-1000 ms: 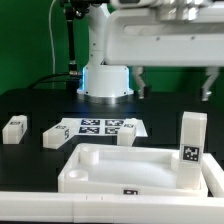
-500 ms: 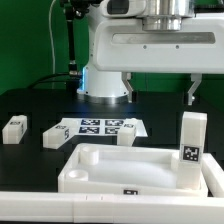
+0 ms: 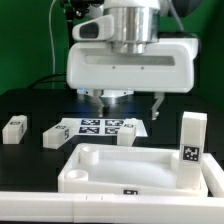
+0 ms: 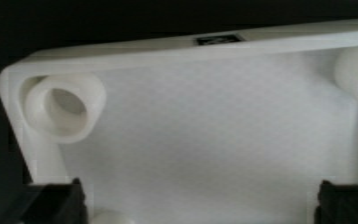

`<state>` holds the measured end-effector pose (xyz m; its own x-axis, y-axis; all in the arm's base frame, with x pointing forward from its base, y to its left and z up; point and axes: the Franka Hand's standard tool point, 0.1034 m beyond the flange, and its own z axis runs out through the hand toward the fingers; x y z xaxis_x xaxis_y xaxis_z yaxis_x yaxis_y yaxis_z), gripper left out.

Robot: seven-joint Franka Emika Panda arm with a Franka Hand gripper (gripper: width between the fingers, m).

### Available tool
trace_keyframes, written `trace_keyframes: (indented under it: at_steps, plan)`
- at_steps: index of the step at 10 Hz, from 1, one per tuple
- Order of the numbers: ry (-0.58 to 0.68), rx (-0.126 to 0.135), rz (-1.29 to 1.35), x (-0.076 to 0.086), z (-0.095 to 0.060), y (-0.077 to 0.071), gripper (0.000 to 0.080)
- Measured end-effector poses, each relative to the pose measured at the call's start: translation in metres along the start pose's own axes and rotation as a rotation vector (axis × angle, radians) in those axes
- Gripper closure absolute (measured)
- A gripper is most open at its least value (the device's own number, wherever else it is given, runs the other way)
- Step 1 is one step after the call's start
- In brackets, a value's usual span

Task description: Assemble desk

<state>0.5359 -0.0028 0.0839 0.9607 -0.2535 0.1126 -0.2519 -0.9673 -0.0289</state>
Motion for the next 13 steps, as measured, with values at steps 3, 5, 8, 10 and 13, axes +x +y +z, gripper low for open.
trace_keyframes:
  at_steps: [3,5,8,10,13]
  plan:
    - [-0.021,0.0,-0.007,-0.001,-0.001,-0.003,0.0151]
    - [-0.051,-0.003,-0.006,-0.004,0.0,-0.003,0.0151]
    - [-0.287,-0.03,0.064,-0.047,0.008,0.013,0.0151]
    - [-0.422,-0.045,0.058,-0.063,0.011,0.017,0.0151]
    - [-0.642,-0.06,0.077,-0.063,0.011,0.028,0.0151]
